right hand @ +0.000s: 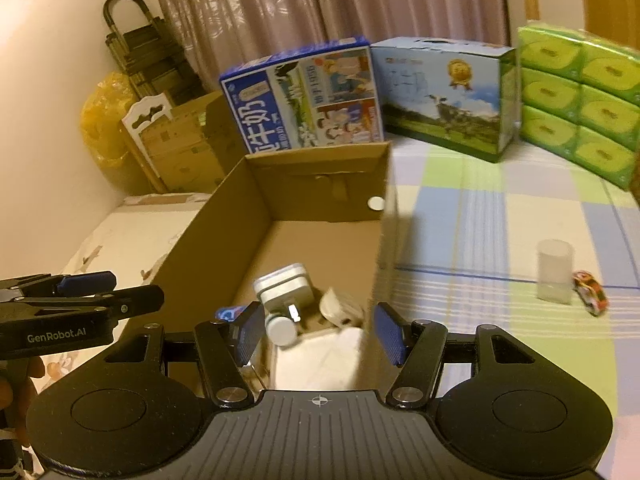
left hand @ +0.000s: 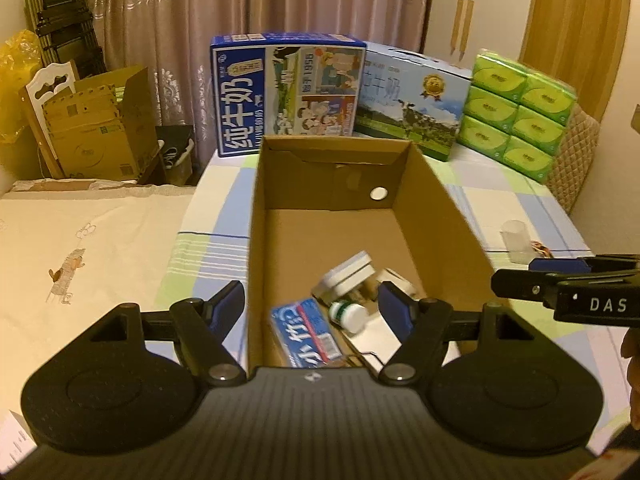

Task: Organize rigid objects
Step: 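Open the left tool to drop the floss box while the right tool releases the jar into the box, then move both open tools from the box toward the clear cup and toy car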

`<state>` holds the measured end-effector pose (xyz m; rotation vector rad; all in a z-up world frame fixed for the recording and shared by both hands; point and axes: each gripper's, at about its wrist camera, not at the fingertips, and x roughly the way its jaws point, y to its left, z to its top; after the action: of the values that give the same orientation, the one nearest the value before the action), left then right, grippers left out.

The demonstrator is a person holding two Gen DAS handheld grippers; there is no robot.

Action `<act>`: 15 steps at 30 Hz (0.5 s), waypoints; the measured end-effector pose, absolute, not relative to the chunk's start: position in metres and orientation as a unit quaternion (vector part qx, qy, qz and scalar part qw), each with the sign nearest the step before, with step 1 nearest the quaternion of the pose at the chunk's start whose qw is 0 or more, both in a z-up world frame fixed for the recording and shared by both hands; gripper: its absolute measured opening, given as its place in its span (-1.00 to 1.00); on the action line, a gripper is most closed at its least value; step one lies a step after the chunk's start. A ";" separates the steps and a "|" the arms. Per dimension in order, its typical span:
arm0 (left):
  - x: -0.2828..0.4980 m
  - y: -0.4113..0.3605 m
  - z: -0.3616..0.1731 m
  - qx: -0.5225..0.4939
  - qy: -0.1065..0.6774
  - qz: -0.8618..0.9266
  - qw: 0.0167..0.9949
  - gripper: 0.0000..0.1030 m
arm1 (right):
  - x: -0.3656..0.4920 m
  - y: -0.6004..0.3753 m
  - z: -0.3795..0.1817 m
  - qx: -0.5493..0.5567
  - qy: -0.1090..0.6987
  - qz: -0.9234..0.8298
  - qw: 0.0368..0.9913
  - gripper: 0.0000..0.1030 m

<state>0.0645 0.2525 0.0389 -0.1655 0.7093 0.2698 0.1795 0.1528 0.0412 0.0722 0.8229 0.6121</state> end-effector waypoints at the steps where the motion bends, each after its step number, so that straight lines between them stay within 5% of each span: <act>1: 0.063 0.249 0.041 -0.080 0.345 0.129 0.926 0.35 | 0.176 0.148 0.044 0.035 0.392 0.289 0.873 0.12; 15: 0.036 0.182 0.065 -0.080 0.332 0.099 0.935 0.35 | 0.132 0.073 0.080 0.059 0.367 0.255 0.893 0.12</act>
<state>0.0359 0.1815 0.0652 -0.1627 0.6796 0.2031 0.1320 0.0728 0.0799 0.1216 0.7605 0.5280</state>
